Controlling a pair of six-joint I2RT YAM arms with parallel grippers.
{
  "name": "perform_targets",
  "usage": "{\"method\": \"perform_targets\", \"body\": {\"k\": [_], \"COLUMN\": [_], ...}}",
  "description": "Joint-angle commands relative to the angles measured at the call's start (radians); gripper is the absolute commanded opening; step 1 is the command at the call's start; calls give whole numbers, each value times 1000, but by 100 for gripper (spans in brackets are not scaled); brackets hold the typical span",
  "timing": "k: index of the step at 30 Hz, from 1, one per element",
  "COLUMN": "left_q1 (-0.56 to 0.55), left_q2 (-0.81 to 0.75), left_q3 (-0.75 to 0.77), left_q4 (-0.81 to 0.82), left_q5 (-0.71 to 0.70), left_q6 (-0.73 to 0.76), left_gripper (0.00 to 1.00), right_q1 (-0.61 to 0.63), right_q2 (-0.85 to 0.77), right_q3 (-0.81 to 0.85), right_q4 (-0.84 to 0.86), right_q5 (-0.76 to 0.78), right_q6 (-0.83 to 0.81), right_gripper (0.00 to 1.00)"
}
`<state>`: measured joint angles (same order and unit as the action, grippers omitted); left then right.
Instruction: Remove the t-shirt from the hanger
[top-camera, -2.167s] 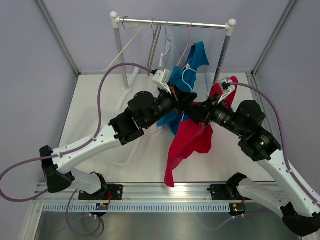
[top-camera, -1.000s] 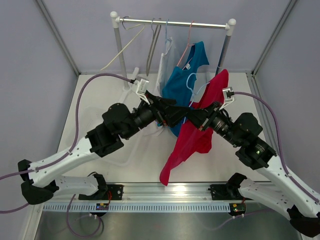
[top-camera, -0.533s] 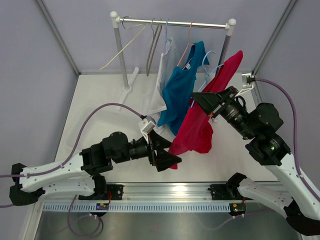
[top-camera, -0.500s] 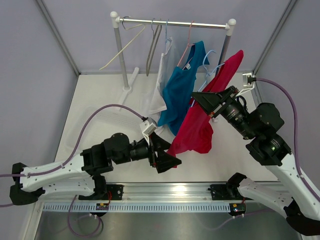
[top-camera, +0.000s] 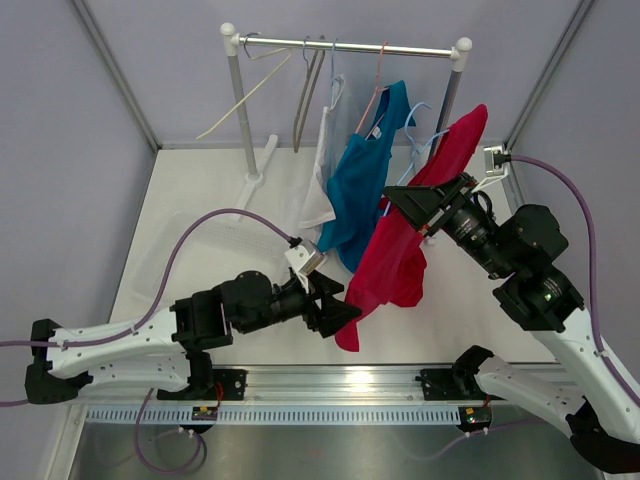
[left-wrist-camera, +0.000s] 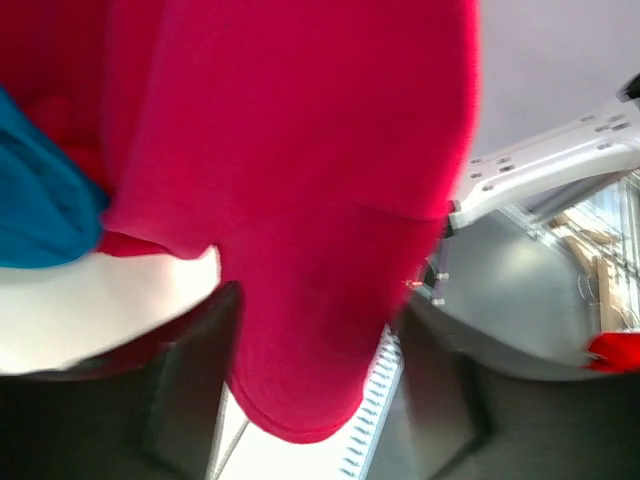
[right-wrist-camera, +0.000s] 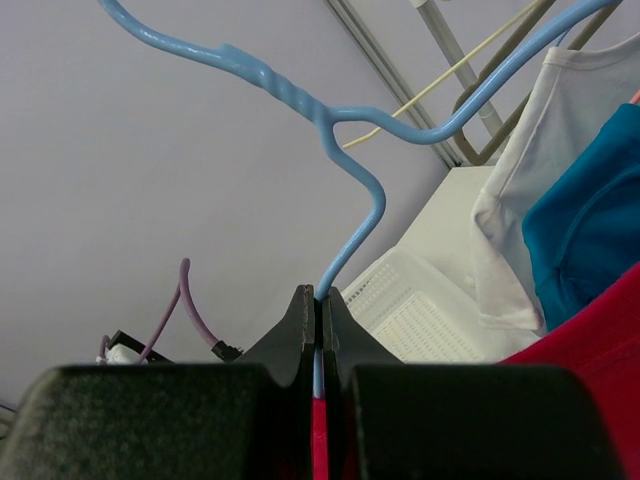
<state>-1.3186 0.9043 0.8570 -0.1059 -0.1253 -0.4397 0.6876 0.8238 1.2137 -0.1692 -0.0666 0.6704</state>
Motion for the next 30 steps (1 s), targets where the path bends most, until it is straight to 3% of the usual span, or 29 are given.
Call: {"method": "perform_targets", "body": {"k": [1,4,6,7,10,20,25,30], "left_q1": [-7,-7,-7,-5,-7,-10,-73,-146], "left_q2": [10,31,41,41,25,-39,-100,-145], "left_q3": [19,31,37,39,31,-165,-347,-417], "left_q4": [44,46,46,46,44,35,34,37], "left_q5": [-86,-79,-74,-77,-99,-120,-175,-217], "left_q6": [19,24,29,32,32,-82,-194,-240], "left_gripper": [77,84,75,44,0,0,0,0], "right_q1": [-19,-25,-26,-31,-45,-243,-353,-414], "right_q2": [-12,-9,-11,-12,-14,101,204,264], "right_q3": [37,14,0,-9,-5,182,393,432], "right_q4": [91,108,122,128,123,158,102,138], "right_q5": [-55,-64,-65,-65,-65,-232,-249,-327], "right_q6": [21,35,44,46,41,116,101,156], "right_gripper": [0,0,0,0,0,0,0,0]}}
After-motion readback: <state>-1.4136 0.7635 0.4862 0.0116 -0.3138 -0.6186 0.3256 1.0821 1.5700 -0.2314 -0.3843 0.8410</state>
